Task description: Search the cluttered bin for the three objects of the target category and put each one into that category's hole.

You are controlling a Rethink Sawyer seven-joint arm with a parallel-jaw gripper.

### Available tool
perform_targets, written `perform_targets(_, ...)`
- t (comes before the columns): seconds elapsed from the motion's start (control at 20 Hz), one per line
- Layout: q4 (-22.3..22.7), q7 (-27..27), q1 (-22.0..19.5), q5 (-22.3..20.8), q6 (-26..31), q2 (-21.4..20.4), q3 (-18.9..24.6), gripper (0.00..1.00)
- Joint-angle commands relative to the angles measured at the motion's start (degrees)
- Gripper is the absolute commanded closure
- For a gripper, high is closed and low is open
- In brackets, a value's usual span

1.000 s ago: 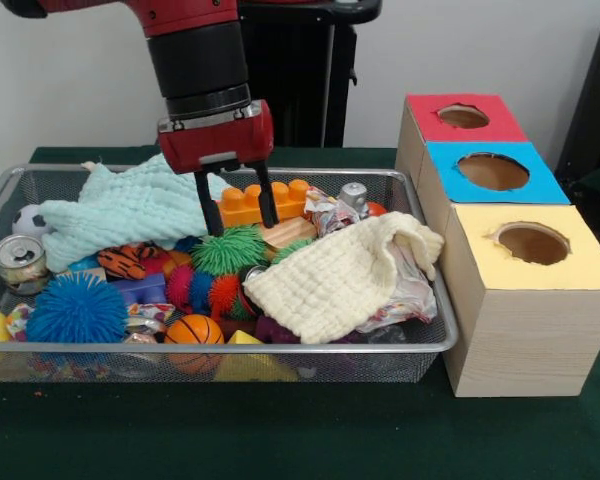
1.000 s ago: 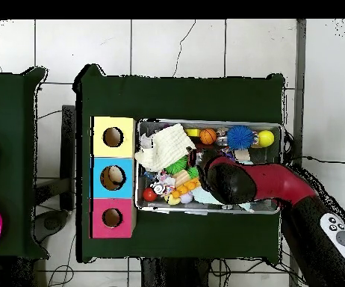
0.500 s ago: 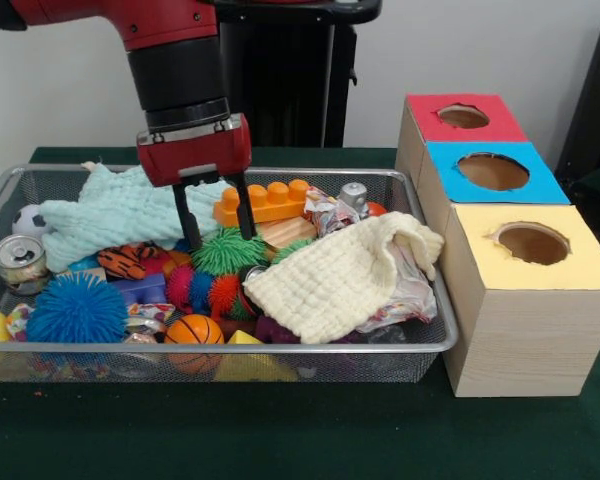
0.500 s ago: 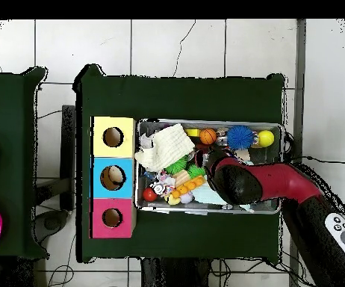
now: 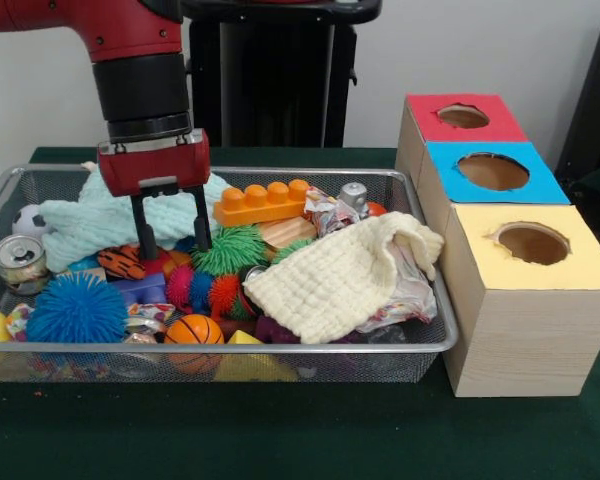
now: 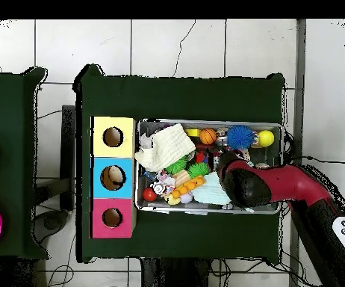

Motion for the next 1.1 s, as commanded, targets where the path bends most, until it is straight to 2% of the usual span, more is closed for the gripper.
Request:
perform_targets(0.05,-1.5,-17.6,0.5,-6.1,8.8,-1.0,-1.6,0.0)
perform_targets(0.35,0.1,-15.3,1.7,-7.9,11.7,-2.0,-5.3,0.0)
perform_targets(0.55,-1.8,-13.0,3.9,-9.2,14.5,-0.5,-9.0,0.0)
perform_targets(0.8,-2.6,-12.3,5.1,-9.2,16.3,-0.5,-10.4,0.0)
perform_targets(0.95,-4.3,-12.5,6.7,-9.1,20.6,1.1,-12.4,0.0)
perform_targets(1.1,-5.3,-11.6,8.1,-9.6,22.2,2.2,-13.9,0.0)
